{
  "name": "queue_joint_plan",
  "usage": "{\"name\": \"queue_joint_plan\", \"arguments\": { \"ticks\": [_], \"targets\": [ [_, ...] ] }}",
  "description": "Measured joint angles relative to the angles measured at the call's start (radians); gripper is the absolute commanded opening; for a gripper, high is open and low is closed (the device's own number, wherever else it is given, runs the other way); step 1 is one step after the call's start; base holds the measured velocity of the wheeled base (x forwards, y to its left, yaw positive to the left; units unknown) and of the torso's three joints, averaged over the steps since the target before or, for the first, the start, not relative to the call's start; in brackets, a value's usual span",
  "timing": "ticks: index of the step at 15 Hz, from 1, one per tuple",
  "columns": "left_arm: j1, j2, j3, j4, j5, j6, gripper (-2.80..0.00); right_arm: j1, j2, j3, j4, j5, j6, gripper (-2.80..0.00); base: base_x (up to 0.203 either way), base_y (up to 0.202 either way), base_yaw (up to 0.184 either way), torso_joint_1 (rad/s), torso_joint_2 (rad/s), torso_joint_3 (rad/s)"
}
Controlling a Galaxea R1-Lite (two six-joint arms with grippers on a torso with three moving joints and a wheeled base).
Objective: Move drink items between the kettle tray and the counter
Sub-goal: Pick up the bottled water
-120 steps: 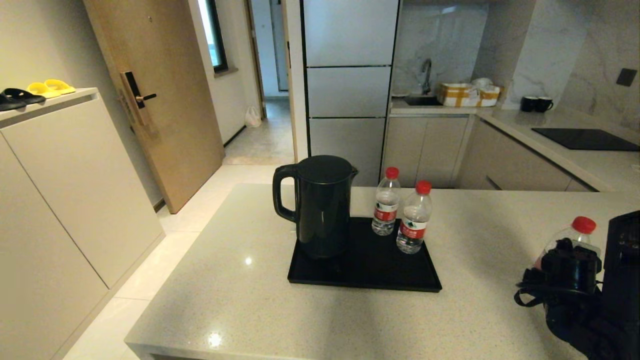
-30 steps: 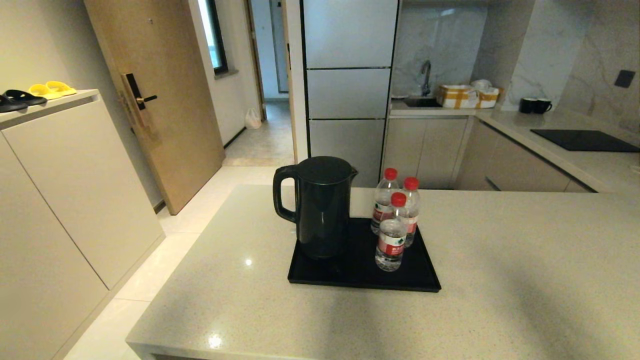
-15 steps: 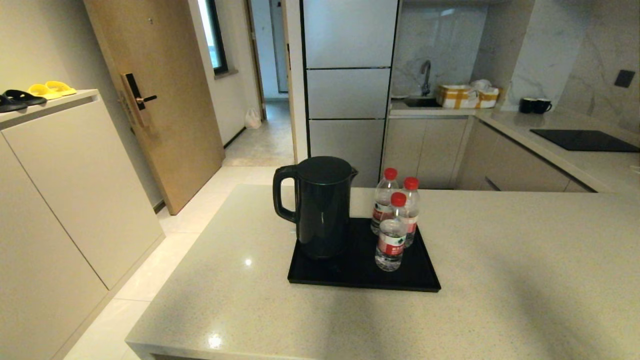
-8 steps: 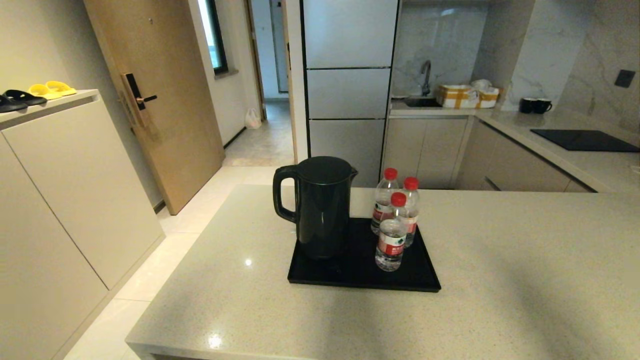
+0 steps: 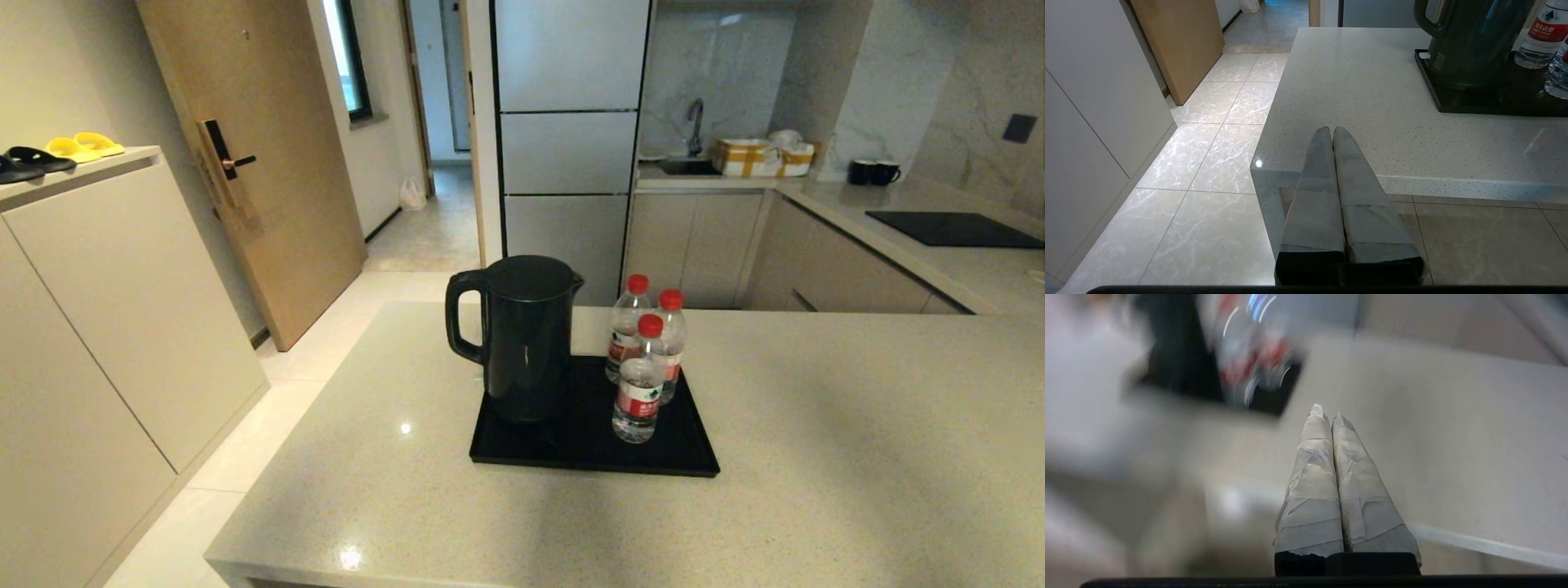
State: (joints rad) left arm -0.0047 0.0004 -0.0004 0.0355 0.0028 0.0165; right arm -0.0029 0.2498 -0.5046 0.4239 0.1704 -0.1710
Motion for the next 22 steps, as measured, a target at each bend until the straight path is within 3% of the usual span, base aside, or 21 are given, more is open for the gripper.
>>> {"name": "queue_joint_plan", "arguments": {
  "ticks": [1,3,7,10,13,18,22],
  "targets": [
    [0.000,0.000,0.000,0.000,0.000,0.000,-2.80,-0.004,0.019,-0.012,0.042,0.084,-0.041,-2.80,0.000,0.000,0.000,0.000,0.00,0.000],
    [0.000,0.000,0.000,0.000,0.000,0.000,-2.80,-0.014,0.104,-0.047,0.063,0.192,-0.031,-2.80,0.000,0.000,0.000,0.000,0.00,0.000],
    [0.000,0.000,0.000,0.000,0.000,0.000,-2.80,-0.008,0.407,-0.106,-0.031,0.292,0.019,-2.80,0.000,0.000,0.000,0.000,0.00,0.000],
    [0.000,0.000,0.000,0.000,0.000,0.000,-2.80,0.117,0.593,-0.127,-0.202,0.316,0.120,-2.80,0.000,0.000,0.000,0.000,0.00,0.000],
    [0.000,0.000,0.000,0.000,0.000,0.000,-2.80,0.228,0.795,-0.127,-0.394,0.231,0.213,-2.80,0.000,0.000,0.000,0.000,0.00,0.000],
    [0.000,0.000,0.000,0.000,0.000,0.000,-2.80,0.405,1.218,-0.072,-0.873,-0.025,0.269,-2.80,0.000,0.000,0.000,0.000,0.00,0.000],
    [0.000,0.000,0.000,0.000,0.000,0.000,-2.80,0.472,1.501,-0.062,-1.213,-0.081,0.275,-2.80,0.000,0.000,0.000,0.000,0.00,0.000]
  ]
}}
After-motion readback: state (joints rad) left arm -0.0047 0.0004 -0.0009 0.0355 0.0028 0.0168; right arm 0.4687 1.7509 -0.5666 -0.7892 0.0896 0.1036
